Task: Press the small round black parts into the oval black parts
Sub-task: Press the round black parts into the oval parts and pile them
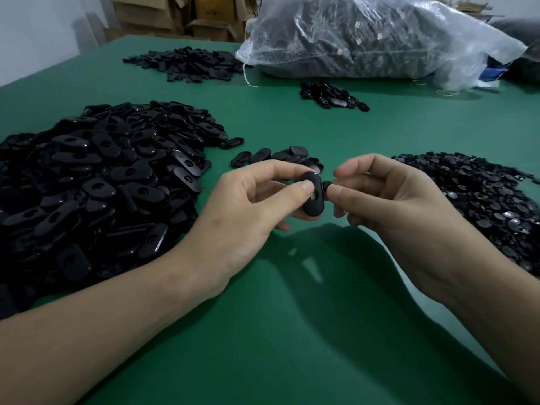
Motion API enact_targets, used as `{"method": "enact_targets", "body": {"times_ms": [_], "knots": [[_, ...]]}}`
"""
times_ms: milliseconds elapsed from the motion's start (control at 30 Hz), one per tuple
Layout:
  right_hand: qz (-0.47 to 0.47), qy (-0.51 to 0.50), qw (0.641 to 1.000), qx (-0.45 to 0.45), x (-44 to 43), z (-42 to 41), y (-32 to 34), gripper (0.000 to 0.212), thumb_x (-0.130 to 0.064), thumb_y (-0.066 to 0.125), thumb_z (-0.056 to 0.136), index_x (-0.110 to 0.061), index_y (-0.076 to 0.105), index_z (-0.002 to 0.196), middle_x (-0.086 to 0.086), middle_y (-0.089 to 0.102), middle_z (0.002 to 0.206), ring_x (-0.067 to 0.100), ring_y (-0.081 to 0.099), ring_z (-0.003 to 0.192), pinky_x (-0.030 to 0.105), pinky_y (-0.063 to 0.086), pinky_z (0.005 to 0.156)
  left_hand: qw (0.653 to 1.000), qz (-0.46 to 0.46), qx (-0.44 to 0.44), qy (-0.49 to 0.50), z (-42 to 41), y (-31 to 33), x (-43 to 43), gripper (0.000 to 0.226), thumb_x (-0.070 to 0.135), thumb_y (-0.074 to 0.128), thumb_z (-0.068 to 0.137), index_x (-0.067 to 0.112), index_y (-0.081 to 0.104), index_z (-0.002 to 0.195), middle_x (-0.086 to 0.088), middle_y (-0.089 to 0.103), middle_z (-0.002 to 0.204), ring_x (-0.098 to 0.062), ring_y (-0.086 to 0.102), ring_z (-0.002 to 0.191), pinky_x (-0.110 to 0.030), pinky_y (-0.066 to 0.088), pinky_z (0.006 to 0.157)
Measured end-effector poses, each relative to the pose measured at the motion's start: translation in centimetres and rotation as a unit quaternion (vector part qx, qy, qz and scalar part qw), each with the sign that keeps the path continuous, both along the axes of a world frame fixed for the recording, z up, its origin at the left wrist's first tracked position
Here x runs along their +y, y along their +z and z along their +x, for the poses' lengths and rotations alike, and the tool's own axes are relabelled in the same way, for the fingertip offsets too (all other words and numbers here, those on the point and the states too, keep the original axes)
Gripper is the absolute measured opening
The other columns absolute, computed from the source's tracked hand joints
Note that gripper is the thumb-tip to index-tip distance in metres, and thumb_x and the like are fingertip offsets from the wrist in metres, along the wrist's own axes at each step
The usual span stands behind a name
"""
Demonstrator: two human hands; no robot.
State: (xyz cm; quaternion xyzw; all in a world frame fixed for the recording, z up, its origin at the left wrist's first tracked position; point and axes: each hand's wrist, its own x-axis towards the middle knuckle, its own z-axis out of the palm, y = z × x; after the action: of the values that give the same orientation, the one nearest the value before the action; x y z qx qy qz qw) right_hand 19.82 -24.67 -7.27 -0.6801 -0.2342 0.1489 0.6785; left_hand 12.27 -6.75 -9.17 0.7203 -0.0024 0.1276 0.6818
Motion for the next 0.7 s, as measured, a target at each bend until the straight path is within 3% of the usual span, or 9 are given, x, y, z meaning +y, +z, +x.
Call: {"method": "enact_targets", "body": {"times_ms": [200, 333, 500, 600, 700], "knots": [[-0.003, -0.009, 1.000, -0.015, -0.05, -0.02, 0.30, 0.018, -0.014, 0.077, 0.079, -0.017, 0.067, 0.094, 0.000, 0.072, 0.078, 0.011, 0.063, 0.066, 0.018, 0.046, 0.059, 0.999, -0.024, 0.004, 0.041, 0.21, -0.10, 0.18, 0.005, 0.015, 0.066, 0.099, 0.011, 0.064, 0.101, -0.001, 0.081, 0.097, -0.016, 0.078, 0.093, -0.035, 0.058, 0.082], [-0.002, 0.002, 1.000, -0.017, 0.07, -0.28, 0.33, 0.022, -0.015, 0.077, 0.076, -0.015, 0.066, 0.096, -0.001, 0.071, 0.076, 0.011, 0.062, 0.065, 0.017, 0.045, 0.059, 0.998, 0.003, -0.018, 0.064, 0.39, -0.36, 0.25, 0.002, 0.020, 0.070, 0.097, 0.019, 0.072, 0.097, 0.004, 0.077, 0.094, -0.010, 0.071, 0.091, -0.022, 0.056, 0.075], [0.000, -0.006, 0.999, -0.039, 0.13, -0.32, 0.24, 0.017, -0.004, 0.076, 0.084, -0.010, 0.066, 0.097, 0.000, 0.071, 0.074, 0.010, 0.063, 0.064, 0.014, 0.047, 0.059, 0.999, -0.018, -0.010, 0.046, 0.41, -0.44, 0.38, 0.007, 0.014, 0.073, 0.093, 0.012, 0.073, 0.099, -0.002, 0.078, 0.086, -0.009, 0.073, 0.081, -0.017, 0.054, 0.071], [-0.009, -0.018, 0.998, -0.063, 0.03, -0.22, 0.25, 0.017, -0.003, 0.076, 0.085, -0.010, 0.066, 0.097, 0.000, 0.071, 0.076, 0.013, 0.063, 0.066, 0.019, 0.052, 0.065, 0.999, -0.033, -0.004, 0.040, 0.47, -0.43, 0.37, 0.008, 0.010, 0.075, 0.090, 0.012, 0.073, 0.098, -0.004, 0.079, 0.086, -0.010, 0.075, 0.080, -0.016, 0.055, 0.072], [-0.049, -0.031, 0.991, -0.118, 0.10, -0.32, 0.29, 0.016, -0.004, 0.077, 0.086, -0.012, 0.067, 0.095, 0.000, 0.072, 0.078, 0.017, 0.064, 0.068, 0.033, 0.057, 0.071, 0.998, -0.041, -0.001, 0.042, 0.52, -0.51, 0.46, 0.011, 0.008, 0.075, 0.090, 0.012, 0.074, 0.100, -0.004, 0.080, 0.086, -0.011, 0.076, 0.081, -0.017, 0.057, 0.074]]}}
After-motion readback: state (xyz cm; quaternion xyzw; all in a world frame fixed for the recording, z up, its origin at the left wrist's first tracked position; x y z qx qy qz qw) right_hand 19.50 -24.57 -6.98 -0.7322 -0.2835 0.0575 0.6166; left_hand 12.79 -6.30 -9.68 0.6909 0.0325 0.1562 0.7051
